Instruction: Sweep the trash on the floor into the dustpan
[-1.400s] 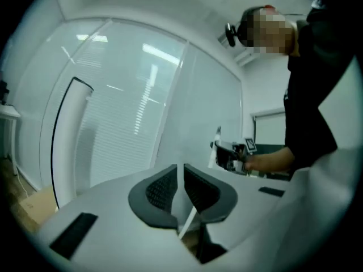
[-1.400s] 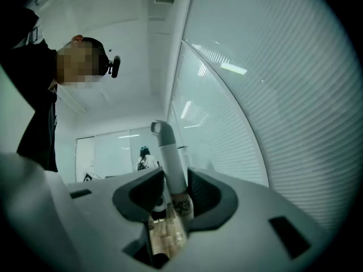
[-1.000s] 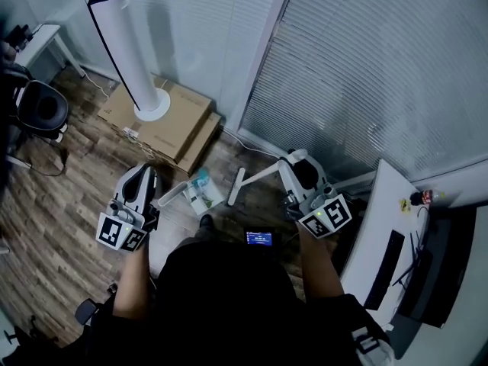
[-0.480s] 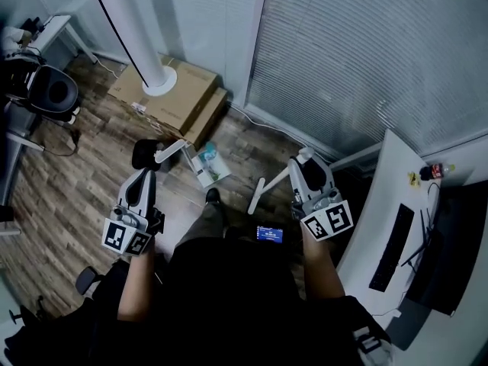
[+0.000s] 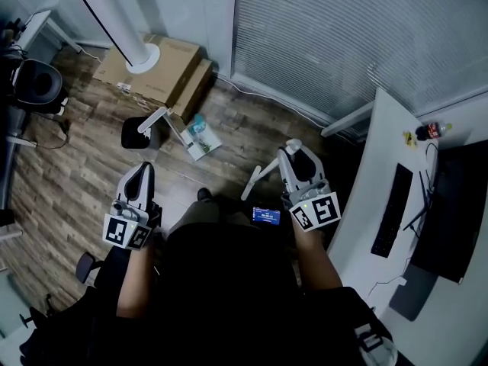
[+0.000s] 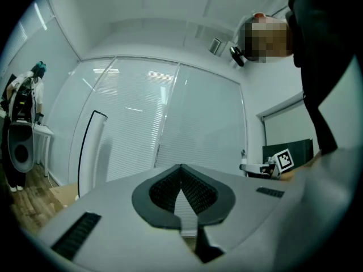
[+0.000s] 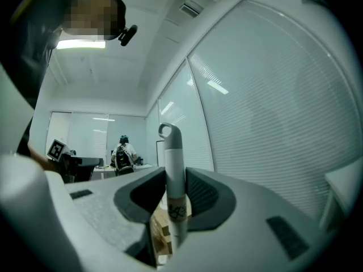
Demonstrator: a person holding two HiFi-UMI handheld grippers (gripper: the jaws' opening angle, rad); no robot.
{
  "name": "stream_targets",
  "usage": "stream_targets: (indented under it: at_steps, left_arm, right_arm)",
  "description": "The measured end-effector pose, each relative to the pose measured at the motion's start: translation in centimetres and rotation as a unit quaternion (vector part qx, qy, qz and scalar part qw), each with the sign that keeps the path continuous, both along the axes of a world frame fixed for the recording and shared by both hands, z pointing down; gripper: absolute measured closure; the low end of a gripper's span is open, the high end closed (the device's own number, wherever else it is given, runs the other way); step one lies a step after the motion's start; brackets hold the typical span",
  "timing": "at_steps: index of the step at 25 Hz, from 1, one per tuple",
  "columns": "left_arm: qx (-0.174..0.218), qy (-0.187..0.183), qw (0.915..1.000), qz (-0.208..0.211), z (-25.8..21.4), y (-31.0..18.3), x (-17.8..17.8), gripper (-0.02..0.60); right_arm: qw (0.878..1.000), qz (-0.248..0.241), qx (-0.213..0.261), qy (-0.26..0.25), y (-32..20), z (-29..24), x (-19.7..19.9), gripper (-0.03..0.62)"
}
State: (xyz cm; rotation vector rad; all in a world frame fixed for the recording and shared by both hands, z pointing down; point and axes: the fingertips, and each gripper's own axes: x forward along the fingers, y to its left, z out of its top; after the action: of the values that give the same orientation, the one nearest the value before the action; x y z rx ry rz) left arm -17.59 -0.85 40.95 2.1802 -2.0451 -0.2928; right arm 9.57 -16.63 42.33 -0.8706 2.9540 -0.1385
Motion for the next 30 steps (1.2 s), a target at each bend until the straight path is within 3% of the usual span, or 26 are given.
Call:
stream_targets:
  at_steps: [5, 11, 15, 18, 30]
  left_arm:
    - [-0.002, -0.008, 0.9984, -0.057, 1.4, 1.3, -0.6, 0.586]
    - [0.004, -0.023, 0.9965, -0.080, 1.4, 1.8, -0.6, 0.586]
    - [0.010, -0.024, 0.9973, -0.069, 0.9, 1.7, -0.2, 0.586]
    - [-0.001, -0.037, 0.9974, -0.062, 0.8, 1.4, 0.1, 0.586]
    - [-0.029, -0.033, 0.9990, -0.012, 1.6, -1.1, 2.7, 0.586]
  right_arm:
    - [1.000, 0.020, 0.005, 0.021, 1.4, 1.4, 1.0, 0.487]
    - [0.999, 0.021, 0.005, 0.027, 1.0, 1.2, 1.5, 0.487]
    - [1.000, 0.016, 0.007, 0.022, 1.1, 0.8, 1.6, 0.487]
    - [1.000, 0.016, 0.006, 0.018, 0.8, 0.8, 1.7, 0.487]
    - [0.999, 0.031, -0.012, 0.020, -0.3, 2.1, 2.7, 0.486]
